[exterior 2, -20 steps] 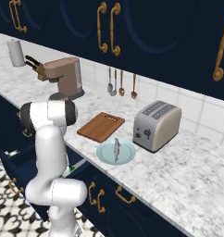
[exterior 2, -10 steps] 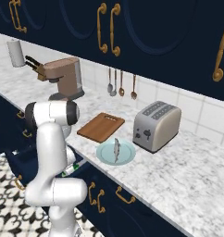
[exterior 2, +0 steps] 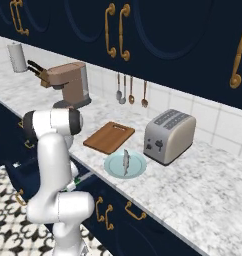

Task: Pick up the knife from the drawer and place it on the cutting board. Then place the meat from the plate to the cutting board.

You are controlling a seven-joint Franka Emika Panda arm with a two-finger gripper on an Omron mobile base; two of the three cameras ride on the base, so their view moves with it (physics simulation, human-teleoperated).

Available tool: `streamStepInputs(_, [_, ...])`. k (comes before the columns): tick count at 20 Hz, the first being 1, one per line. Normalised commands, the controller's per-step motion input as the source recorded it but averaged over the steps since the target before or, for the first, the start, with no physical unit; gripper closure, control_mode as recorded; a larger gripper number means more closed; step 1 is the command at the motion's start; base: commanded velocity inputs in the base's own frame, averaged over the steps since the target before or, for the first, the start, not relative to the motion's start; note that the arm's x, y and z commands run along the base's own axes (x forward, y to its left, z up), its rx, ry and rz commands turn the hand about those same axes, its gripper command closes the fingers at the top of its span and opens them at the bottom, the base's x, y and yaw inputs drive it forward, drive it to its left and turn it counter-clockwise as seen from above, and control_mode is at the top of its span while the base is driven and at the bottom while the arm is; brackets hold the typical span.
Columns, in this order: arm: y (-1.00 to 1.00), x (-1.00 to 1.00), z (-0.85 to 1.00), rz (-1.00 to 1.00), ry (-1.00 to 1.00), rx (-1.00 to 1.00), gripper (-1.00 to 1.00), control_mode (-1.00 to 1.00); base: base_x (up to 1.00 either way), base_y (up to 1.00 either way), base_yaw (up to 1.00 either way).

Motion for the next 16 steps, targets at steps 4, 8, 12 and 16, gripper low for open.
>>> streamStepInputs(4, [0.79, -0.62, 0.0, 0.0, 0.0, 0.0, 1.0, -1.0, 0.0, 0.0, 0.0])
streamStepInputs(8, [0.8, -0.54, 0.07, 0.0, 0.0, 0.0, 1.0, -1.0, 0.0, 0.0, 0.0])
streamStepInputs(12, [0.25, 0.0, 0.96, 0.0, -0.07, 0.0, 1.0, -1.0, 0.0, 0.0, 0.0])
streamStepInputs(16, [0.22, -0.47, 0.85, 0.0, 0.0, 0.0, 1.0, -1.0, 0.0, 0.0, 0.0])
